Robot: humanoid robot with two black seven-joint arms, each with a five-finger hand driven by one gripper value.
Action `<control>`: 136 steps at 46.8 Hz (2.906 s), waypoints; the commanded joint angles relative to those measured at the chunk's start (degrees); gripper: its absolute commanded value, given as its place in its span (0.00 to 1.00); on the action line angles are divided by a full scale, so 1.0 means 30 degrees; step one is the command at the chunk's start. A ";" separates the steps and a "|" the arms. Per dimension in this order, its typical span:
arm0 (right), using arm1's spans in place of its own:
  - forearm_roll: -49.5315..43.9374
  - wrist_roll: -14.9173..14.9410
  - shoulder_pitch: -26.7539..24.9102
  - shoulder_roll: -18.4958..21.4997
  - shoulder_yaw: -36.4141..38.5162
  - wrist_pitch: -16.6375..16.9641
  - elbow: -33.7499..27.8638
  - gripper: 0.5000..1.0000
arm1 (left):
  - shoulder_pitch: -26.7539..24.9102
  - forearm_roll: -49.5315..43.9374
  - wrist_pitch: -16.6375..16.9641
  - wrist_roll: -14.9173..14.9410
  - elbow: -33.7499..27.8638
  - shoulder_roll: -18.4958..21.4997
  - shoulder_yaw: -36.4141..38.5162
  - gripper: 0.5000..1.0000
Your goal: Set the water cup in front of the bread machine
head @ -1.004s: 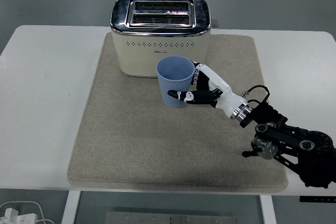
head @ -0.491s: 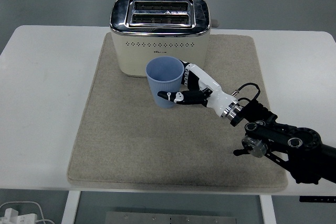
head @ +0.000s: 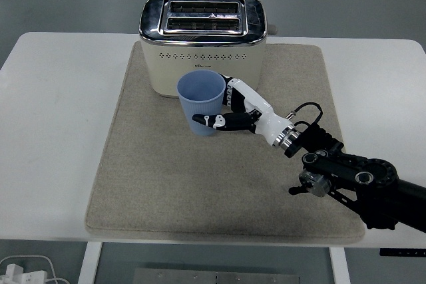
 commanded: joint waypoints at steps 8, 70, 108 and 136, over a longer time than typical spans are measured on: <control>-0.0062 0.0000 -0.0002 0.0990 -0.0079 -0.0023 -0.1007 0.00 | 0.0004 -0.0001 -0.0003 0.0002 0.0001 0.0000 0.0000 1.00; 0.0084 0.0000 -0.0470 0.1430 0.0273 0.0417 -0.3028 0.72 | 0.0004 -0.0030 -0.0003 0.0002 0.0031 0.0000 0.0029 1.00; 0.0318 0.0000 -0.1027 0.1225 0.0361 0.0358 -0.2824 0.85 | 0.0004 -0.0030 -0.0003 0.0002 0.0060 0.0000 0.0029 1.00; 0.0318 0.0000 -0.1291 0.0258 0.0361 0.0446 -0.2472 0.85 | 0.0004 -0.0030 -0.0003 0.0002 0.0060 0.0000 0.0029 1.00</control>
